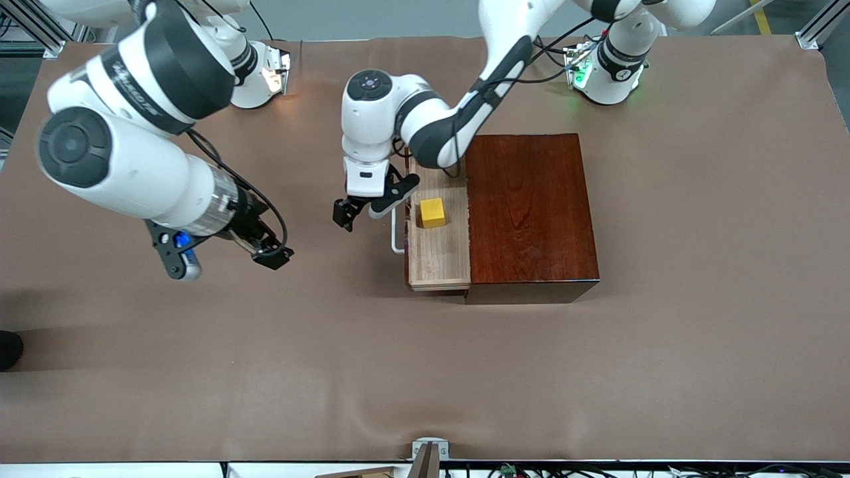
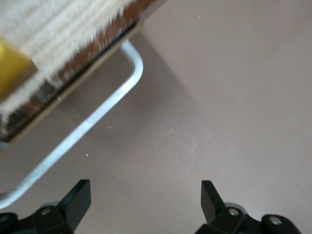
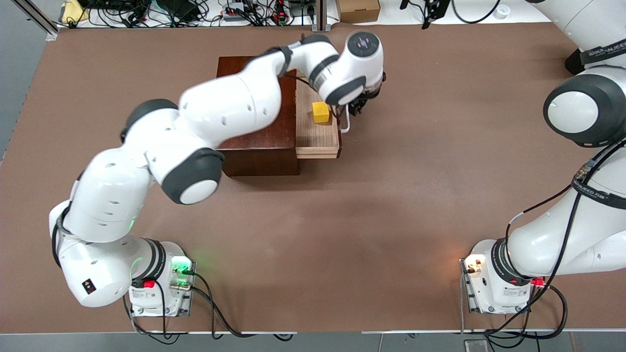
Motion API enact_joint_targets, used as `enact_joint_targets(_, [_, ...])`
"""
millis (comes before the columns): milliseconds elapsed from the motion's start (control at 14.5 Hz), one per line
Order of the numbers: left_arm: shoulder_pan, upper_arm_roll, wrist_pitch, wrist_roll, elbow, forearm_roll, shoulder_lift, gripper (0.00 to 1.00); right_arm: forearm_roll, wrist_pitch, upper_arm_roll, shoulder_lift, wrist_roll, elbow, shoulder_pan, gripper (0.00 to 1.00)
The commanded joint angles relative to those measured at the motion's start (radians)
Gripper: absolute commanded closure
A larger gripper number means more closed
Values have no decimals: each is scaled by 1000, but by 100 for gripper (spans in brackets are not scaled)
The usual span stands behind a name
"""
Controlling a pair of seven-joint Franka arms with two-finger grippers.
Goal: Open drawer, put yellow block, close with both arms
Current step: 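Push the drawer shut with the left gripper while the right gripper retracts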
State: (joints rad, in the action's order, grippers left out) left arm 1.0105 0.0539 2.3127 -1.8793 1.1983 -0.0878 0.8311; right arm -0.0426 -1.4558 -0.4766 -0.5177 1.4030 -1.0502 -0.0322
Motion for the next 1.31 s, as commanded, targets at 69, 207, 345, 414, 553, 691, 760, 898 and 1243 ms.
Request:
enact_joint_targets(69, [32,63,-13,-55,-57,-23,45,0,12,66,-10,48,-273,-8,71,0])
enact_joint_targets(207, [46,73,-68,-58,-49,-26,46,0,6,93,-7,62,-376,-8,80,0])
enact_joint_targets(345, [46,89,-104,-57,-49,-27,42,0,3,113,-5,76,-487,-8,100,0])
enact_joint_targets(414, [46,92,-127,-57,-49,-27,40,0,3,127,-5,85,-545,-8,113,0])
enact_joint_targets(553, [42,96,-159,-55,-49,-27,30,0,3,159,-5,100,-628,-8,132,0])
enact_joint_targets(691, [40,119,-217,-53,-49,-42,13,0,0,189,-2,122,-738,-8,138,0])
enact_joint_targets(760, [48,136,-257,-52,-48,-82,4,0,-2,202,-1,136,-819,-8,155,0])
enact_joint_targets(898, [43,138,-324,-52,-40,-116,-10,0,-9,222,0,156,-916,-10,181,0])
enact_joint_targets(1243, [42,139,-550,-54,-33,-167,-20,0,-13,250,-2,173,-966,-10,202,0])
